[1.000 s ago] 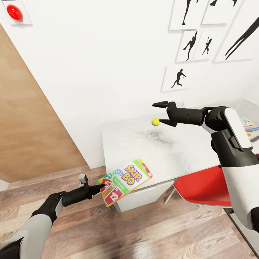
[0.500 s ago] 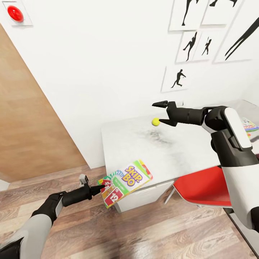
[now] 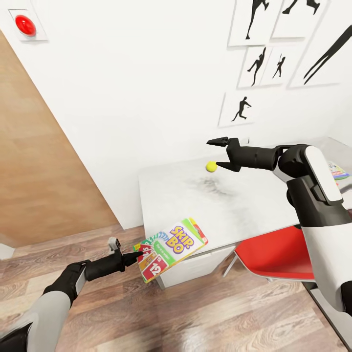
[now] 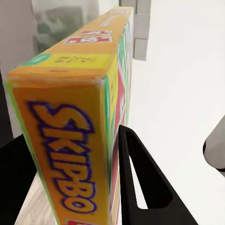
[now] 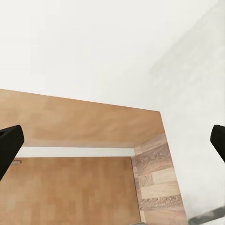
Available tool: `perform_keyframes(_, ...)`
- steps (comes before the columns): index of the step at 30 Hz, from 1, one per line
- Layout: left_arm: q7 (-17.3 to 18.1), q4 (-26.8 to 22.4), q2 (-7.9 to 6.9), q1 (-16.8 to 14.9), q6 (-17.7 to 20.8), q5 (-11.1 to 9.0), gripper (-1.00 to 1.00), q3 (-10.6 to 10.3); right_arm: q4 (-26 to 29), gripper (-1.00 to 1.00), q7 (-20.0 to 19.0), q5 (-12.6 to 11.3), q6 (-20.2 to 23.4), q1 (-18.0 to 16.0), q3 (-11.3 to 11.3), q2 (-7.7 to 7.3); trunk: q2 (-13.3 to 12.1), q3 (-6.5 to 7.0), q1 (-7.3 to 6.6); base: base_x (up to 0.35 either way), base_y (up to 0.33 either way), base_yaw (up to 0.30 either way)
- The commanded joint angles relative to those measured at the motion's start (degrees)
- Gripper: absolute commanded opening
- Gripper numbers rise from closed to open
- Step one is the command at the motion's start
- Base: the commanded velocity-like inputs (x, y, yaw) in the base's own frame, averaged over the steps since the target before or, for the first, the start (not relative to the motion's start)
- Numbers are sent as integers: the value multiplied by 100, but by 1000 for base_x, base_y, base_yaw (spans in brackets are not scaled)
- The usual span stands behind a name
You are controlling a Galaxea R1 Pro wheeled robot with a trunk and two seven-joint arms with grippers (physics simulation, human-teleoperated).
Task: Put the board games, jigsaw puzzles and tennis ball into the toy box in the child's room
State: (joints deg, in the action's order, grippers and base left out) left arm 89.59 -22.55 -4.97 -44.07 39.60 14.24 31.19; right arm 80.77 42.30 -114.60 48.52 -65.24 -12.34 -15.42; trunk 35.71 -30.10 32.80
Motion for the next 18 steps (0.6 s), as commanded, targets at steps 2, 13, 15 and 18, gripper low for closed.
perform_keyframes(2, 41, -4, 0, -5, 31, 62, -100, 37, 6, 100, 59, -55, -9, -6, -5, -4, -76, 30, -43, 0, 0, 0)
perform_keyframes(13, 41, -4, 4, -5, 31, 62, -100, 37, 9, 100, 106, -24, -12, 2, -32, -16, -517, 227, -284, 0, 0, 0)
perform_keyframes(15, 41, -4, 4, -5, 31, 62, -100, 37, 9, 100, 109, -17, -14, 5, -26, -24, -597, 263, -328, 0, 0, 0)
perform_keyframes(18, 41, -4, 4, -5, 31, 62, -100, 37, 9, 100, 111, -25, -17, 9, -16, -29, -717, 317, -394, 0, 0, 0)
